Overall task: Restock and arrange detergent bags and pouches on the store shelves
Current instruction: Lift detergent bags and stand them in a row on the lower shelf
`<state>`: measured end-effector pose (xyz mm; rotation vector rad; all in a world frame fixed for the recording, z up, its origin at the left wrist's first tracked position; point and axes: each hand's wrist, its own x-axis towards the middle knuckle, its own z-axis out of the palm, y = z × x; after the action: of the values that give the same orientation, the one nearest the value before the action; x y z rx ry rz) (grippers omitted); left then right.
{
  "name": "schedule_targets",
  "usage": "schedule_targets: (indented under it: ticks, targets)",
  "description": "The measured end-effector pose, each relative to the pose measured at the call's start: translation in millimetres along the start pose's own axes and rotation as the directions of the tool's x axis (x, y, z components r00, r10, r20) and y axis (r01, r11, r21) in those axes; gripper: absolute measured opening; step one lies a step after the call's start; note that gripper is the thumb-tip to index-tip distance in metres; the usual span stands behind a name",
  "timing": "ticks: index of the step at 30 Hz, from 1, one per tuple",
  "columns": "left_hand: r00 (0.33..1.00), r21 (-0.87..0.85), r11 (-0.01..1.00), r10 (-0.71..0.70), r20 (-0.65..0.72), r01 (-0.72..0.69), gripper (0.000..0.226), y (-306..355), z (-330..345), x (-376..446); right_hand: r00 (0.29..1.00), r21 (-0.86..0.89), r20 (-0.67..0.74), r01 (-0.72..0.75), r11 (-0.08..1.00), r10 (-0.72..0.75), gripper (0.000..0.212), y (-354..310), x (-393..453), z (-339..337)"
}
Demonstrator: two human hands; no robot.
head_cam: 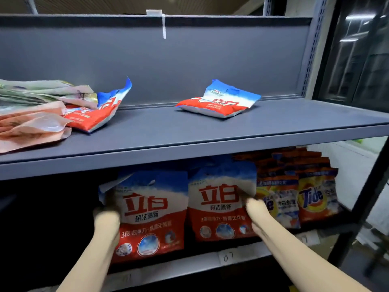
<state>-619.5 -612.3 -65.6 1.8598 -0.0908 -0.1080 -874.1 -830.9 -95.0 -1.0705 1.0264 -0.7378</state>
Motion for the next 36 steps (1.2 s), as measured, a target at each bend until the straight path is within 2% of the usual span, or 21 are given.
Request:
schedule_targets:
  ticks: [4, 5, 8, 11, 14, 16, 18, 21, 23, 24, 25, 27, 29, 31, 33, 34, 36]
  targets:
    - [0.996, -0.136, 0.991, -0.031, -0.085, 0.02, 0.059, -18, 14, 24, 0.999, 0.014, -0.037, 0.036, 0.999, -0.035, 0.061, 0, 23, 23]
    - [0.997, -0.14, 0.989, -0.048, -0.062, 0.039, 0.062, -26, 19, 26, 0.998, -0.017, -0.051, 0.047, 0.999, -0.048, 0.063, 4, 27, 28]
    - [0.991, -0.182, 0.98, -0.054, 0.126, 0.076, 0.066, -42, 30, 22, 0.994, -0.059, -0.048, 0.1, 0.993, -0.103, 0.067, 19, 38, 38]
    - [0.992, -0.221, 0.973, -0.046, 0.114, 0.071, 0.062, -53, 31, 28, 0.989, -0.038, -0.021, 0.145, 0.989, -0.146, 0.052, 20, 46, 44]
    - [0.974, -0.206, 0.974, -0.046, 0.222, 0.093, 0.061, -54, 28, 36, 0.995, -0.169, -0.015, 0.092, 0.981, -0.096, 0.057, 15, 55, 47]
    - [0.971, -0.126, 0.991, -0.018, 0.239, 0.049, 0.081, -57, 31, 39, 0.994, -0.212, 0.005, 0.111, 0.971, -0.112, 0.059, 15, 59, 51]
    - [0.983, -0.007, 1.0, 0.016, 0.182, -0.015, 0.104, -64, 37, 34, 0.981, -0.253, 0.036, 0.192, 0.948, -0.189, 0.066, 20, 57, 55]
    - [0.992, 0.239, 0.964, 0.102, 0.071, -0.116, 0.122, -68, 46, 15, 0.94, -0.364, 0.029, 0.325, 0.873, -0.339, 0.079, 35, 49, 52]
    - [0.987, 0.405, 0.901, 0.154, 0.034, -0.155, 0.124, -76, 49, -1, 0.889, -0.501, -0.007, 0.393, 0.771, -0.458, 0.08, 45, 42, 41]
    - [0.976, 0.475, 0.854, 0.208, 0.063, -0.212, 0.124, -83, 50, -10, 0.857, -0.596, -0.014, 0.406, 0.693, -0.514, 0.078, 51, 36, 35]
    - [0.959, 0.546, 0.79, 0.256, 0.121, -0.28, 0.121, -92, 51, -19, 0.808, -0.695, 0.004, 0.426, 0.579, -0.59, 0.076, 57, 29, 28]
    - [0.934, 0.637, 0.683, 0.254, 0.252, -0.358, 0.122, -111, 51, -35, 0.676, -0.845, 0.166, 0.473, 0.25, -0.718, 0.069, 74, 18, 16]
    - [0.881, 0.636, 0.613, 0.272, 0.387, -0.468, 0.111, -126, 50, -45, 0.666, -0.902, 0.294, 0.431, 0.031, -0.685, 0.065, 88, 4, 11]
    - [0.801, 0.612, 0.519, 0.333, 0.497, -0.596, 0.087, -133, 48, -53, 0.728, -0.907, 0.365, 0.418, -0.046, -0.581, 0.067, 97, -6, 13]
    - [0.751, 0.592, 0.464, 0.359, 0.554, -0.659, 0.069, -132, 48, -55, 0.75, -0.9, 0.399, 0.431, -0.069, -0.528, 0.071, 105, -6, 16]
    - [0.748, 0.594, 0.457, 0.348, 0.566, -0.662, 0.07, -130, 50, -53, 0.737, -0.891, 0.415, 0.447, -0.076, -0.534, 0.073, 108, -4, 16]
    - [0.776, 0.619, 0.473, 0.307, 0.551, -0.627, 0.092, -130, 55, -47, 0.708, -0.864, 0.442, 0.5, -0.051, -0.55, 0.075, 109, 1, 18]
